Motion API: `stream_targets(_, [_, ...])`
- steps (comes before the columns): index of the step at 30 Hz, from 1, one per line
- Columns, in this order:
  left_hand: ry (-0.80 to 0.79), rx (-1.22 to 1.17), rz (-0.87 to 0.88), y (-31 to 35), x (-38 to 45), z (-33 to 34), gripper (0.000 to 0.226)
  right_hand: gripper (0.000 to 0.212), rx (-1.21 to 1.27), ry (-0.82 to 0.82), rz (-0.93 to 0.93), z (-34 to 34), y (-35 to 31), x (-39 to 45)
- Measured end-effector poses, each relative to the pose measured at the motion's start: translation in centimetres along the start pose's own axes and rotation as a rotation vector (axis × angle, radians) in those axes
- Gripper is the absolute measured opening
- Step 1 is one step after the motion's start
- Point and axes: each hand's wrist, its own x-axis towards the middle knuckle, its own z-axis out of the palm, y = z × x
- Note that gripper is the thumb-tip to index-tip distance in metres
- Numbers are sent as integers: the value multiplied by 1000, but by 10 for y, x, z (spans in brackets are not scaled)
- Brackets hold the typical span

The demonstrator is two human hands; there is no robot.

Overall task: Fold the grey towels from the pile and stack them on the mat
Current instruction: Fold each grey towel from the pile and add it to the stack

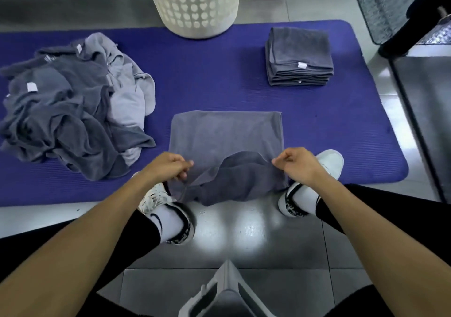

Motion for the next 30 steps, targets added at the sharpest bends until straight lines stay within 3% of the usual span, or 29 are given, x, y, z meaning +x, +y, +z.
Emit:
stream_targets(3, [175, -77, 15, 10, 28, -18, 26, 9, 35, 39, -58, 0, -17, 24])
stream_targets(5, [205, -76, 35, 16, 53, -33, 23, 9, 24, 15, -103, 3, -34, 46])
stream_targets(10, [118, 153, 63, 25, 114, -68, 20, 27, 13, -81, -161, 32, -71, 111])
stream_targets(15, [48, 448, 114, 25, 172, -88, 9, 22, -2, -84, -215, 75, -94, 174])
stream_targets(19, [214, 226, 75, 10, 220, -94, 14, 18, -9, -40, -259, 112, -105, 216])
stream_targets(23, [67, 41, 75, -7, 244, -96, 12, 12, -21, 9, -312, 139, -111, 249])
stream_targets(26, [83, -11, 112, -16, 245, -93, 4, 13, -52, 43, -375, 154, -119, 265])
stream_targets(30, [119, -32, 74, -13, 239, -90, 16, 23, -162, -34, -394, 168, -125, 274])
